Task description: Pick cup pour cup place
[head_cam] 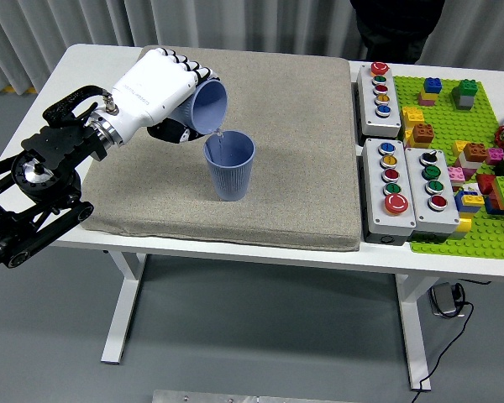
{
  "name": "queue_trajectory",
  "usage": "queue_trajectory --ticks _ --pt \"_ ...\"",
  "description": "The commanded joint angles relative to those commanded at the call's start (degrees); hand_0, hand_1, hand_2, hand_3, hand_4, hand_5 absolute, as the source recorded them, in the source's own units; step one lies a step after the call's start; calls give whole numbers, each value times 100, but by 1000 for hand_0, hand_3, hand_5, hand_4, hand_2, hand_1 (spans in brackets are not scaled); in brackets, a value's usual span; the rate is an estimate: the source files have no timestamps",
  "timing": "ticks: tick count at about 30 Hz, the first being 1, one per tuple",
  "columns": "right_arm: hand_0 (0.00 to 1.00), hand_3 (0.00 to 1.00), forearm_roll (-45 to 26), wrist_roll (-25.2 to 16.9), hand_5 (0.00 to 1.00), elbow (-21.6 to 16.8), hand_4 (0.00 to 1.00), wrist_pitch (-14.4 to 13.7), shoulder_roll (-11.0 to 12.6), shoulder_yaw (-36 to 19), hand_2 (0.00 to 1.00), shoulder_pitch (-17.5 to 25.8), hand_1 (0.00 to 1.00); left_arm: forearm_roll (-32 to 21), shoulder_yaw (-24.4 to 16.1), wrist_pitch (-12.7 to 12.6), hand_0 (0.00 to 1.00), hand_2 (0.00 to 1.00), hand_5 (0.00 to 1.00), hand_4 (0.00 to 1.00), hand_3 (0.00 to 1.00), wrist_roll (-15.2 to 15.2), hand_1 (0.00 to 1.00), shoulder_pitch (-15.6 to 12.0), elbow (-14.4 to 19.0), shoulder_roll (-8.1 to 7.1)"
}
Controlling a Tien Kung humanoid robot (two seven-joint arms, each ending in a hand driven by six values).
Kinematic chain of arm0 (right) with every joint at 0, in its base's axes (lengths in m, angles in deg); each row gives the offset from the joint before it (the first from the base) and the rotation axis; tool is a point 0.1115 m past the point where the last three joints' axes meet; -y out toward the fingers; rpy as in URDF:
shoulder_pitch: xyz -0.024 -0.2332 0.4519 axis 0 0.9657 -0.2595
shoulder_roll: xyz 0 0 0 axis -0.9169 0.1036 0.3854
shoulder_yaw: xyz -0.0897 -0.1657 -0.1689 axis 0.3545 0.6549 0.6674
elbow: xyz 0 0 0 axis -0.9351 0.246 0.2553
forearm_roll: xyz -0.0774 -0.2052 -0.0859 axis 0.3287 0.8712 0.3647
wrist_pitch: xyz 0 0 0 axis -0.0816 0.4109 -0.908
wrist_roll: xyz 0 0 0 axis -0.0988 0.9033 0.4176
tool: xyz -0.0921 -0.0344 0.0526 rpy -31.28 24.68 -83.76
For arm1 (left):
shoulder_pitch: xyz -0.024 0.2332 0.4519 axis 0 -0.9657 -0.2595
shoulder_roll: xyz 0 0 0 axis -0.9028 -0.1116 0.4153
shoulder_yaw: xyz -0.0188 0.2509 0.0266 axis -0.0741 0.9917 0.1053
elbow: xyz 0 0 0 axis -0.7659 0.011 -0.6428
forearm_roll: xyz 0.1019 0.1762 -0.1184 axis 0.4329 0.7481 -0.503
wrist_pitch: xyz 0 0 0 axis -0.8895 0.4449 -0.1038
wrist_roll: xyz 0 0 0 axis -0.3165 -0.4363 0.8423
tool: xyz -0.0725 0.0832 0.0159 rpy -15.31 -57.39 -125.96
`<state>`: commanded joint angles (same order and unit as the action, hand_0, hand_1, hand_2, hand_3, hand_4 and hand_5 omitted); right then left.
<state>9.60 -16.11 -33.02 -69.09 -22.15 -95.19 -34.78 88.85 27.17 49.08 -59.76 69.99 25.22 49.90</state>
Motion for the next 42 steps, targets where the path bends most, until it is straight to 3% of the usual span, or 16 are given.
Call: queue_trajectory --ticks 33,42 --pt "701 601 -60 17 409 -6 60 -10 -17 48 636 55 691 0 258 202 497 537 205 844 548 255 498 84 200 -72" --pt "701 600 -63 17 406 -5 58 -10 -13 51 636 47 691 0 300 241 501 541 163 841 549 298 504 125 269 -104"
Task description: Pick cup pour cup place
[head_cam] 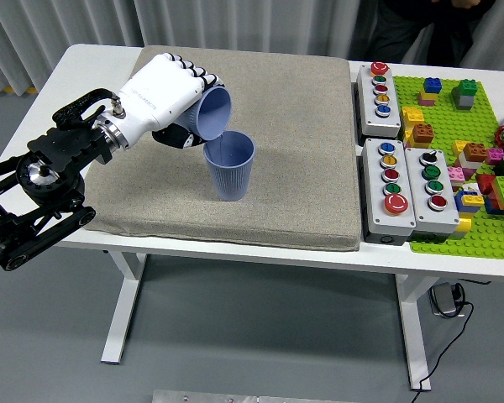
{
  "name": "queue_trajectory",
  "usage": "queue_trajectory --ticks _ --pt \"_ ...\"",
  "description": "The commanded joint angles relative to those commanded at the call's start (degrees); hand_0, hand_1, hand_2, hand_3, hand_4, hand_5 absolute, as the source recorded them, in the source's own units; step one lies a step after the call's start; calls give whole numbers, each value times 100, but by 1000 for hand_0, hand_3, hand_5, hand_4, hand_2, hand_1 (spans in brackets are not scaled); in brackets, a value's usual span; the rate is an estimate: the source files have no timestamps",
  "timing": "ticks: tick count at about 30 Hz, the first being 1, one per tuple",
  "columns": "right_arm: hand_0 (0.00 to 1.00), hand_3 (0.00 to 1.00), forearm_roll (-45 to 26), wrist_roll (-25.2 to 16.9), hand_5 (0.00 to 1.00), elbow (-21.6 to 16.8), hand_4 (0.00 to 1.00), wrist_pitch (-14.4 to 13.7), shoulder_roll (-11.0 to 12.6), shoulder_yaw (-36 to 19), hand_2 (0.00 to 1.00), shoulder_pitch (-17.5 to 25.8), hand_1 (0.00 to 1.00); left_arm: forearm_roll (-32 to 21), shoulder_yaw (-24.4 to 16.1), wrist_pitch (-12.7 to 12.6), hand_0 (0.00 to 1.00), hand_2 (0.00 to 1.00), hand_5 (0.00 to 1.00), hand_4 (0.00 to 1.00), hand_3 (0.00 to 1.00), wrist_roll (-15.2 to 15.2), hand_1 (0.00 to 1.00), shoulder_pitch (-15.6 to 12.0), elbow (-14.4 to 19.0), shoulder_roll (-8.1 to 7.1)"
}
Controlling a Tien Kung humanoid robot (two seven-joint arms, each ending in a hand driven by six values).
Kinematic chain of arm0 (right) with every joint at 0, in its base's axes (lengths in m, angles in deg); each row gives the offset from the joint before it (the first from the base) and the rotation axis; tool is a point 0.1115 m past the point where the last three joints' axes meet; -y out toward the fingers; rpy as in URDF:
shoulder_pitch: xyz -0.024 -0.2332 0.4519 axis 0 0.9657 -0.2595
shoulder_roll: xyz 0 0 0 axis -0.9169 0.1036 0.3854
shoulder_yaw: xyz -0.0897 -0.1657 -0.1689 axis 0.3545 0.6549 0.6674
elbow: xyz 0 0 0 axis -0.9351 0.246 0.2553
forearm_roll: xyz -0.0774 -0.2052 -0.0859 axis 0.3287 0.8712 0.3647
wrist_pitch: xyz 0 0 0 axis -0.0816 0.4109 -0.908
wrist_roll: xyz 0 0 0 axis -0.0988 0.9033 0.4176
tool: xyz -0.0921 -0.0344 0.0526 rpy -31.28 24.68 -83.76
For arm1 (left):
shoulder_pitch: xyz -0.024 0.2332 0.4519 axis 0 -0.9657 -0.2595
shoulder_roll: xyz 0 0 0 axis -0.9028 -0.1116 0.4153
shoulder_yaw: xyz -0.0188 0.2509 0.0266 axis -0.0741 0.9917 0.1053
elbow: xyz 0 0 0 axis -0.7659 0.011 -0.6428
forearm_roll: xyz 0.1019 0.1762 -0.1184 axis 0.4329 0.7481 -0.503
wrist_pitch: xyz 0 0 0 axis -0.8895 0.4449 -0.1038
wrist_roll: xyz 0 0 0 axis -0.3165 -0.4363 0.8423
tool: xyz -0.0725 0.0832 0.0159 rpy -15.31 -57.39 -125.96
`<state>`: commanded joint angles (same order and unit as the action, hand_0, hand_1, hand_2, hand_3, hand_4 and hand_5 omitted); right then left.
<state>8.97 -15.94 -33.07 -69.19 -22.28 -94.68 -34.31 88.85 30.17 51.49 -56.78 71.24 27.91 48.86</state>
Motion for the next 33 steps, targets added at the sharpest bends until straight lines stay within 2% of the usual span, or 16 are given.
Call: queue_trajectory --ticks 33 --pt "701 601 -67 -3 407 0 57 -22 5 33 635 -10 692 0 358 166 512 546 129 837 550 175 514 310 154 -150"
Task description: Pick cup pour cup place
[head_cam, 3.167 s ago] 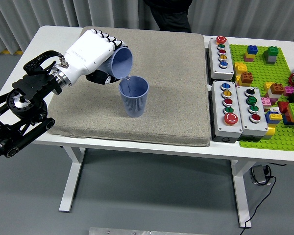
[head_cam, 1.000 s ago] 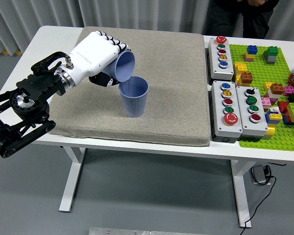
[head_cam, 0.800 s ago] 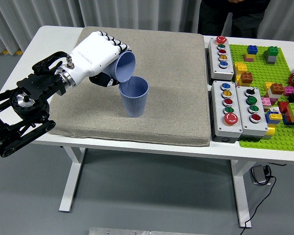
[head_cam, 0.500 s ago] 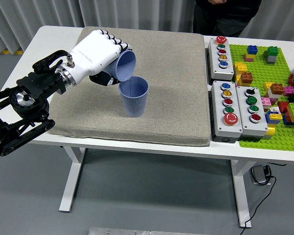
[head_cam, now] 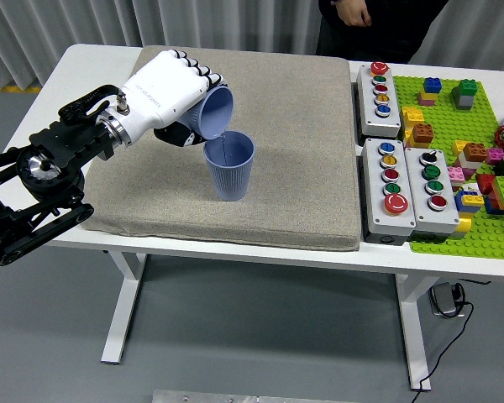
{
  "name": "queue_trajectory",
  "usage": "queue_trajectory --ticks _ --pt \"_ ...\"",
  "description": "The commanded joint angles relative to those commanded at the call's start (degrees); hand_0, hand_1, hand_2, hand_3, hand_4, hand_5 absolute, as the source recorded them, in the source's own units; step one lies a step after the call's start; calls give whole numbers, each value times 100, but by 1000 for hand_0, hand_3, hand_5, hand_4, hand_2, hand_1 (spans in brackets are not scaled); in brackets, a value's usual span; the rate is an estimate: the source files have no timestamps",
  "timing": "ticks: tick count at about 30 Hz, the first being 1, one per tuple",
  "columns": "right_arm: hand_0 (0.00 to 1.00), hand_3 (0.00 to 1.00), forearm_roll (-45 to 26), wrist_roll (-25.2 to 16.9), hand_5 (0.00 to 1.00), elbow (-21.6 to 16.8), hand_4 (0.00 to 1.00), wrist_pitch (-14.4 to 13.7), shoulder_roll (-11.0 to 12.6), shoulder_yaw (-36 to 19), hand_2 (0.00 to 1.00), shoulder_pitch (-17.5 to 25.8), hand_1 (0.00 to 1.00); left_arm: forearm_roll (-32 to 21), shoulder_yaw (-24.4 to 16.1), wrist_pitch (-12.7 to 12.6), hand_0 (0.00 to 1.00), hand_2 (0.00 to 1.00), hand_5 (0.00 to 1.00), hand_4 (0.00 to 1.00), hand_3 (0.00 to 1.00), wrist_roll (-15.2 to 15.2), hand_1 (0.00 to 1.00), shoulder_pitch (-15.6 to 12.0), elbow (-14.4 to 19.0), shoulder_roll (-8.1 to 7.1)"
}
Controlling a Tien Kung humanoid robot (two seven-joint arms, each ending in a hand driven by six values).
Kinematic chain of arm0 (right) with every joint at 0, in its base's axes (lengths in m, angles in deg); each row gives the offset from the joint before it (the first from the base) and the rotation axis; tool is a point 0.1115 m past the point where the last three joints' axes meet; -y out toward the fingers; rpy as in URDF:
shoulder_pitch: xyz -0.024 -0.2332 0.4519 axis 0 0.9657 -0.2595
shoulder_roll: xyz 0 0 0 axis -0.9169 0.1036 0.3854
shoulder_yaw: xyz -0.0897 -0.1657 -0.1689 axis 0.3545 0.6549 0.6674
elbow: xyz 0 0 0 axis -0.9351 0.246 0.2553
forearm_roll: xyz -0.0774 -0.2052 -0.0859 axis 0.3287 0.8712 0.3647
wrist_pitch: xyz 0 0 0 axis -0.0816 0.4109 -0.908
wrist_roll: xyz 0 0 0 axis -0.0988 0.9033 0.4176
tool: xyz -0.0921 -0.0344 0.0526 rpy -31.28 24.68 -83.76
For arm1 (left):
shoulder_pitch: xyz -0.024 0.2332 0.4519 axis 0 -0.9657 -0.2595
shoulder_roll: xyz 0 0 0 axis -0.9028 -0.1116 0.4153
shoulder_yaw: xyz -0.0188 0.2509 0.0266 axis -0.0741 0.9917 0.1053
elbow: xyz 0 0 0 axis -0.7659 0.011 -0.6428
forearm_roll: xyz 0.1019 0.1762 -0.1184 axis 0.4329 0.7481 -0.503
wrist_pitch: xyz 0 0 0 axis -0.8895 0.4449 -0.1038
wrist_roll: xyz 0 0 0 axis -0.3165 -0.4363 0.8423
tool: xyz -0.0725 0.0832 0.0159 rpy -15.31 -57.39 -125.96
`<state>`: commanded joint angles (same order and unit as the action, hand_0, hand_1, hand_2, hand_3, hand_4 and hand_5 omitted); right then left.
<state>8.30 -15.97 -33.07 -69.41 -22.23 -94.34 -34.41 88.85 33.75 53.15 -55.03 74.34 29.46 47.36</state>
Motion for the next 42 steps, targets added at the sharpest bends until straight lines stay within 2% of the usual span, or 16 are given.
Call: queue_trajectory --ticks 42 --pt "701 603 -11 10 407 -3 58 -2 -7 14 637 37 691 0 182 67 521 550 90 829 551 84 525 118 -47 -5"
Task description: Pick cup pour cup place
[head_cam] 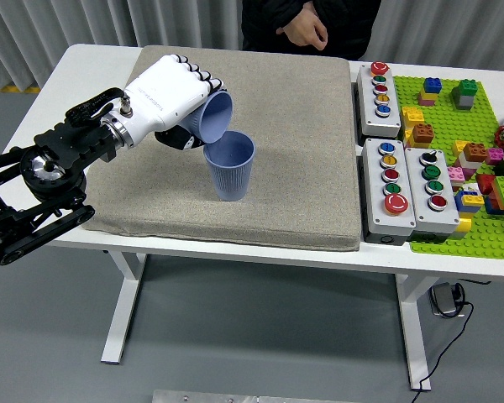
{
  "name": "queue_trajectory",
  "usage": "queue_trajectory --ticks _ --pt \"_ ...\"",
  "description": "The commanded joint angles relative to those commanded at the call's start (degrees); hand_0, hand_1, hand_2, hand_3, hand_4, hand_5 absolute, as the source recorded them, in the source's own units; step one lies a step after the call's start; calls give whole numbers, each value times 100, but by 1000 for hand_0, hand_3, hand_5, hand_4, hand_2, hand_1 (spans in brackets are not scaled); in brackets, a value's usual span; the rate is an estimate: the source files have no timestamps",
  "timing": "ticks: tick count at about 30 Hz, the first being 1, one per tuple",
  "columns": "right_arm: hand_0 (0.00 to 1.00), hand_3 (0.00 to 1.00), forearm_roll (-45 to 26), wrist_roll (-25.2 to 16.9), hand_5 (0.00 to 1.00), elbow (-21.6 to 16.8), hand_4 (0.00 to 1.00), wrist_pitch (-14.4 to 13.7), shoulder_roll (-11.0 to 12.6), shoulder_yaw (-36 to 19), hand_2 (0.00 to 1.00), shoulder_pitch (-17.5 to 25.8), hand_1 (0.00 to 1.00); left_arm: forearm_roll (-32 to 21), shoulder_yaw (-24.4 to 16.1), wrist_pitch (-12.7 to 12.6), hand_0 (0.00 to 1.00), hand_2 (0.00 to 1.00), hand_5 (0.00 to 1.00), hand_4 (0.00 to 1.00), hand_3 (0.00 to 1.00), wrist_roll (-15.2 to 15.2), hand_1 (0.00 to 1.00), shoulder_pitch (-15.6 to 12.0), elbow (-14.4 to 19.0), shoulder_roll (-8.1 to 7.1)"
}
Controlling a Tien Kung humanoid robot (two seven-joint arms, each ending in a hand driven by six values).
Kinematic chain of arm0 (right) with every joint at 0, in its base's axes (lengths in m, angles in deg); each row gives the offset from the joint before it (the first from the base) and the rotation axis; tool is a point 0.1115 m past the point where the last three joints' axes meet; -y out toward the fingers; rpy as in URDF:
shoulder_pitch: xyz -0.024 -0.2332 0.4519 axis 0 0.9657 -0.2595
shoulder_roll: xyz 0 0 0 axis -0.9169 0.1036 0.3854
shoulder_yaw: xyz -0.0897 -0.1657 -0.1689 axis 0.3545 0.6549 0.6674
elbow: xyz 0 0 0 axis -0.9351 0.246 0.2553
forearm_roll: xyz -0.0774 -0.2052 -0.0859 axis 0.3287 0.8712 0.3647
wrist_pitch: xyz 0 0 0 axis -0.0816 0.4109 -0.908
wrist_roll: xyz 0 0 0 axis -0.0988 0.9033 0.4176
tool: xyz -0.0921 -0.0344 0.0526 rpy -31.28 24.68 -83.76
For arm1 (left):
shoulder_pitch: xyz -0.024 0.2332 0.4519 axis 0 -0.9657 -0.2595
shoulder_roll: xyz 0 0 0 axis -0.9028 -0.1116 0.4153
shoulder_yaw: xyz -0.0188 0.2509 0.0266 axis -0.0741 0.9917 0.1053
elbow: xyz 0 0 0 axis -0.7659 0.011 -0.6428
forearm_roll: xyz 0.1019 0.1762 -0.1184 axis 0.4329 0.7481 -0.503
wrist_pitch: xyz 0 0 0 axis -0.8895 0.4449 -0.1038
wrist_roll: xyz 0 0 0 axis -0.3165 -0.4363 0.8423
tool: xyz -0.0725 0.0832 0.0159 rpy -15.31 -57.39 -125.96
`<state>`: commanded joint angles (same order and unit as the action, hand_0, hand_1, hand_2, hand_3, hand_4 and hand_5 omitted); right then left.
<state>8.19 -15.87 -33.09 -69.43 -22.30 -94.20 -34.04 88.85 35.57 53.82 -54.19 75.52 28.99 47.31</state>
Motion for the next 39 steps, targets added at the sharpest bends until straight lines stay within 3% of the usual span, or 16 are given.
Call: queue_trajectory --ticks 11,21,33,39 --pt "701 603 3 1 409 0 57 -2 -2 -6 637 -5 692 0 -173 -310 522 549 92 827 551 -69 523 -132 -129 39" --pt "701 603 55 10 412 -6 57 9 -13 -30 638 37 692 -186 -447 -586 521 548 96 826 552 -203 523 -434 -346 140" --pt "701 603 48 13 412 -5 56 8 -17 -31 637 25 692 -1532 -732 -916 516 547 102 827 553 -416 522 -735 -452 289" --pt "701 603 74 2 412 0 56 14 -14 -51 637 7 691 -2850 -1009 -1129 514 546 116 832 553 -709 521 -966 -541 395"
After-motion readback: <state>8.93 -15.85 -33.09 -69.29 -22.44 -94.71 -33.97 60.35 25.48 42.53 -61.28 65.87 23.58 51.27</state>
